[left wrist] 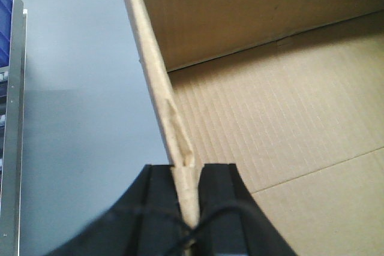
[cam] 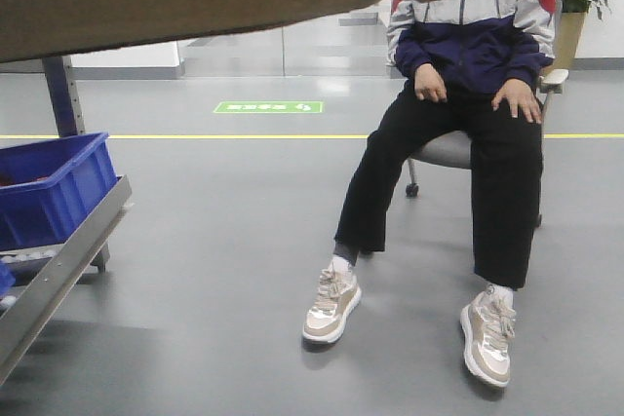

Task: Grab carton from right shelf to conveyor
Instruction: 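Hold the carton with both grippers while the base drives to the conveyor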

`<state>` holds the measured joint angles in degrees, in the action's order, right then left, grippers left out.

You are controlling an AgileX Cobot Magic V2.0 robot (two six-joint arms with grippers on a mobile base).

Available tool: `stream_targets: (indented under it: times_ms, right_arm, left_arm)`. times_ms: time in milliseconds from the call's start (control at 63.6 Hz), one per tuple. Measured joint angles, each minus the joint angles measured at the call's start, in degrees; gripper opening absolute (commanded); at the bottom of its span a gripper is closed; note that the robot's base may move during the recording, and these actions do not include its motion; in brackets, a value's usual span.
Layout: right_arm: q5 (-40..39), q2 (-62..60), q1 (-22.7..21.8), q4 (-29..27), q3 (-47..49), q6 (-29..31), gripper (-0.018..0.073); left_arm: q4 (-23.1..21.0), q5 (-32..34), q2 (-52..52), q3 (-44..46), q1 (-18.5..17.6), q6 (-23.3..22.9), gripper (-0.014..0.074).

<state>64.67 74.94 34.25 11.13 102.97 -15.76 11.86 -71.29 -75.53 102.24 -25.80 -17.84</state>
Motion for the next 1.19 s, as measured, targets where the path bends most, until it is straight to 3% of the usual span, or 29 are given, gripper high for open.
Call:
stream_targets:
  times_ms: [1194]
  right_arm:
    - [0.0,0.0,0.0,0.0,0.0,0.0,-0.007]
  left_arm:
    - [0.0,0.0,0.0,0.0,0.0,0.0,-0.0017]
